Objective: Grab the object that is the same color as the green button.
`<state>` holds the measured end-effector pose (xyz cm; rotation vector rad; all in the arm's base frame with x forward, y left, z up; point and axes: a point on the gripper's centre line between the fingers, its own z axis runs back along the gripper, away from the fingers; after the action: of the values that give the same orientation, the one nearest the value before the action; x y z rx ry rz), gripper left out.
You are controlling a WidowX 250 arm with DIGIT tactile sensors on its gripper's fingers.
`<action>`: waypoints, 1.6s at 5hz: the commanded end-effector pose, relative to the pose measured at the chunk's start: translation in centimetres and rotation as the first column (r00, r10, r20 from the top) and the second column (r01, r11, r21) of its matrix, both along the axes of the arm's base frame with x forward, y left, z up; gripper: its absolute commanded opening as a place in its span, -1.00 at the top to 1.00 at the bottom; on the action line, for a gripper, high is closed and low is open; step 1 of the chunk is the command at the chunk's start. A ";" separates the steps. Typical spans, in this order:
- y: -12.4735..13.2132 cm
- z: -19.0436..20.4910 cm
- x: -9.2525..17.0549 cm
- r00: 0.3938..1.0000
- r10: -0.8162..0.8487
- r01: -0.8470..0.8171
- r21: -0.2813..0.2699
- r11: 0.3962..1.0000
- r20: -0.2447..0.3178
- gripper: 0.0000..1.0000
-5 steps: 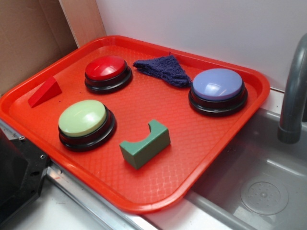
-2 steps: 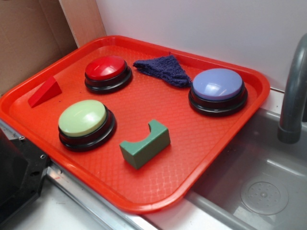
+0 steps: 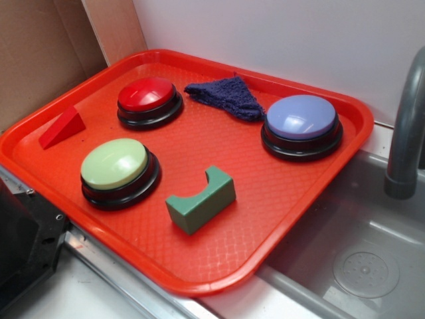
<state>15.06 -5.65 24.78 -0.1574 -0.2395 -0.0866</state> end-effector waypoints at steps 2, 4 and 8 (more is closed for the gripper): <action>-6.2 -2.2 1.8 0.997 -0.083 0.083 -0.075 0.994 -0.006 -1.00; -6.2 -10.2 4.4 0.989 -0.103 0.090 -0.124 0.988 -0.106 -1.00; -10.2 -15.8 3.0 0.942 -0.218 0.208 -0.064 0.976 -0.255 -1.00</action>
<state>18.30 -15.51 8.18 -0.2153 0.0653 -0.2638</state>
